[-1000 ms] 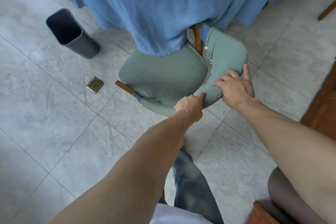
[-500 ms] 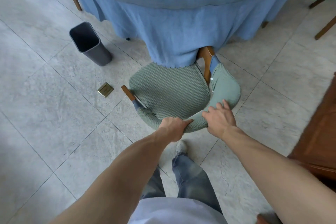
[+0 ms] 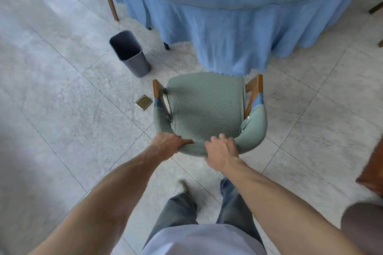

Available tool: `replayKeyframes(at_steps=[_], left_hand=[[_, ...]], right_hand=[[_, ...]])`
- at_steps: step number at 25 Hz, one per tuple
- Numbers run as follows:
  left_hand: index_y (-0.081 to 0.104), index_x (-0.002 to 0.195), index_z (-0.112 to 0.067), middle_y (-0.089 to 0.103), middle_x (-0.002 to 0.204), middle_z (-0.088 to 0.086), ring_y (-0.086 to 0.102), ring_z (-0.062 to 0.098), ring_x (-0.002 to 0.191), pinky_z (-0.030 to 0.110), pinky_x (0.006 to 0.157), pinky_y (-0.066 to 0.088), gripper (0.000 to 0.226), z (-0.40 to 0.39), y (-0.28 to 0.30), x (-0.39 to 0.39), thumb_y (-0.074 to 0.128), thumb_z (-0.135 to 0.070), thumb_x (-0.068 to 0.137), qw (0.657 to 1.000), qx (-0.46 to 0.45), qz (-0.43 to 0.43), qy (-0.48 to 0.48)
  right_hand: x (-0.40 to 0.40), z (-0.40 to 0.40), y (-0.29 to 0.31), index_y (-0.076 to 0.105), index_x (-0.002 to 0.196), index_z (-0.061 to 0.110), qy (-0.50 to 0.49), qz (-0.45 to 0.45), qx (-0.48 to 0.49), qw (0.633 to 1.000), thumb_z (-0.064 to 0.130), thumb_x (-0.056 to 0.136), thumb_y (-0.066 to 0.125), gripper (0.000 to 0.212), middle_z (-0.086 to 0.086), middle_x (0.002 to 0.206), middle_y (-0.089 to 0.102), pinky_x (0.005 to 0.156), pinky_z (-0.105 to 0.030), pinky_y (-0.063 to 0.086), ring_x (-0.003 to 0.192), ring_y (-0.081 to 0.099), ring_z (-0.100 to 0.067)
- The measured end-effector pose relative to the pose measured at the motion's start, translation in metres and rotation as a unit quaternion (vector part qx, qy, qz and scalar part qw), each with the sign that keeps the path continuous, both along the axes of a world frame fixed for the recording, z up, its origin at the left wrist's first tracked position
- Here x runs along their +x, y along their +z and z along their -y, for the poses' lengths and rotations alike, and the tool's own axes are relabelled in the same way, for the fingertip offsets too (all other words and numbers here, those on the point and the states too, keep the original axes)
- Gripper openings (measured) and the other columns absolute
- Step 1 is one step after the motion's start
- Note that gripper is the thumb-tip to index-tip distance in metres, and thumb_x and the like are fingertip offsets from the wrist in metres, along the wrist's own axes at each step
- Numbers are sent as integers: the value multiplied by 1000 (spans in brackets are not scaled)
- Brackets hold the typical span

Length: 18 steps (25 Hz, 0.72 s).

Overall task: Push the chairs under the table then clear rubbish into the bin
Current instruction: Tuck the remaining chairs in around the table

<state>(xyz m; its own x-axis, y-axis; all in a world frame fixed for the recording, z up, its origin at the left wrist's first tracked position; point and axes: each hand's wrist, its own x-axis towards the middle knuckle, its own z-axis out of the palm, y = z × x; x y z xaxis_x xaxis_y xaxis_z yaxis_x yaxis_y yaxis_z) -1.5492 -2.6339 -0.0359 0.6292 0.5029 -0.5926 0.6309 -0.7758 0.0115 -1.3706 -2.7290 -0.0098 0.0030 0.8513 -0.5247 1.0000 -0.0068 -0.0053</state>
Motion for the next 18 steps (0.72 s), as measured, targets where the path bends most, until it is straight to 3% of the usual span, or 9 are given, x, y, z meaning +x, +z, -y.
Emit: replayKeyframes(at_steps=[4,6,8,10,13,15,18], left_hand=[[37,144,-45,53,141,-11,49,18,131,42,96,50,55,-3,5,-64,56,-22,96,998,22,-9,54],[38,144,-37,51,142,-6,43,22,134,48,106,40,56,8,7,-79,59,-24,94,996,38,1,77],[28,150,-35,46,145,-4,39,24,137,55,111,31,70,18,8,-79,65,-36,90,999,11,30,39],[20,152,-36,47,144,-3,40,25,136,64,110,27,78,24,7,-74,67,-38,89,999,-9,38,6],[27,148,-39,55,131,3,49,29,127,70,104,32,67,15,7,-65,61,-18,94,1000,-19,-3,2],[34,144,-41,59,127,2,52,28,124,70,103,33,62,7,3,-66,59,-14,94,1000,-16,-3,-12],[38,141,-42,62,126,-4,55,23,122,64,103,36,59,-29,0,-66,59,-15,93,1000,19,-2,-16]], right_hand=[[-33,24,-6,47,137,31,-25,-126,2,992,31,90,55,48,1,124,56,95,-42,38,114,47,-24],[-25,38,-10,42,141,35,-45,-124,-8,991,20,87,55,58,3,127,56,97,-41,39,115,49,-23],[-14,48,-15,44,140,34,-66,-91,0,994,15,85,56,60,3,127,58,99,-41,41,117,52,-23],[-13,49,-17,47,134,33,-76,-55,1,996,16,84,57,54,2,122,60,97,-42,44,114,55,-24],[-19,38,-18,48,127,30,-47,-7,-21,999,16,86,56,43,0,111,62,86,-40,49,104,61,-26],[-22,32,-20,47,126,27,-20,17,-29,999,12,89,53,39,-2,107,63,77,-37,49,97,64,-26],[-25,3,-21,47,127,26,-17,12,-9,1000,11,91,50,39,-2,102,66,76,-38,52,89,67,-26]])
